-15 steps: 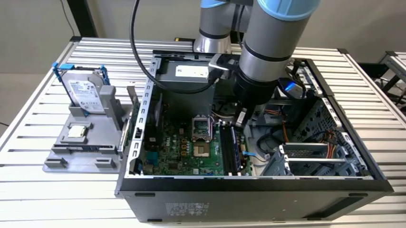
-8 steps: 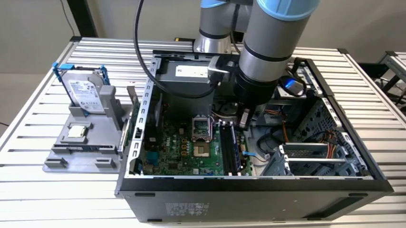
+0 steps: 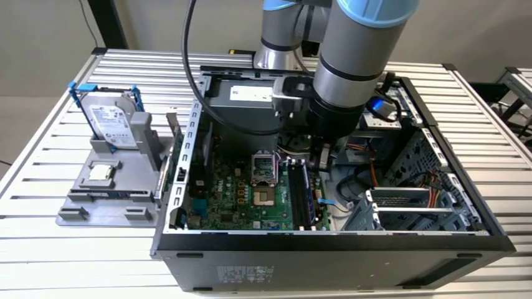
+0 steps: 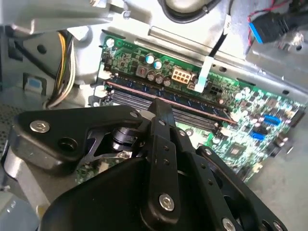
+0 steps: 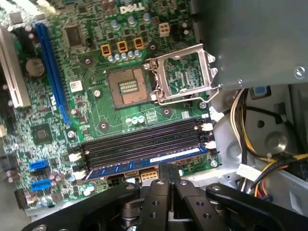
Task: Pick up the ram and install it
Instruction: 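Press down the ram until it locks into place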
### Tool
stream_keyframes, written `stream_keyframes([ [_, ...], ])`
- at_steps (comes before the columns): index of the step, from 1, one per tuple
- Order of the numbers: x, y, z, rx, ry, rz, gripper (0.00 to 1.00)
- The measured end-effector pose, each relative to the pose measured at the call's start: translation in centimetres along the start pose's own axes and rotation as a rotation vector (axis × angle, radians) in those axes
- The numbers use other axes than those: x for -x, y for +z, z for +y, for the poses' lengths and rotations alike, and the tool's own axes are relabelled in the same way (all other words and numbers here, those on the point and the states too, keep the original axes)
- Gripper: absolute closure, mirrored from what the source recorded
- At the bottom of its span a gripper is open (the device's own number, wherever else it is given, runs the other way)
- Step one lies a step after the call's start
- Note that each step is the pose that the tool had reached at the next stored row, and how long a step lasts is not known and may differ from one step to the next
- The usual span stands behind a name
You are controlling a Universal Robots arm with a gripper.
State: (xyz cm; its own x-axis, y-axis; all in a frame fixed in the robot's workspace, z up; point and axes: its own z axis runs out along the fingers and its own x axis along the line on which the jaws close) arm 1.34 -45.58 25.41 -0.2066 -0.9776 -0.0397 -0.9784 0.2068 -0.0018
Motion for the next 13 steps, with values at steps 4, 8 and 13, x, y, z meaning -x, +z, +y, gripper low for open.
stream_keyframes([
  [4,0.0,0.01,0.0,0.0023,-0.066,-0.0002,1.0],
  [8,-0.03,0.01,-0.01,0.0022,-0.116,-0.0006,1.0],
  [13,-0.04,0.03,-0.01,0.0015,-0.134,-0.0009,1.0],
])
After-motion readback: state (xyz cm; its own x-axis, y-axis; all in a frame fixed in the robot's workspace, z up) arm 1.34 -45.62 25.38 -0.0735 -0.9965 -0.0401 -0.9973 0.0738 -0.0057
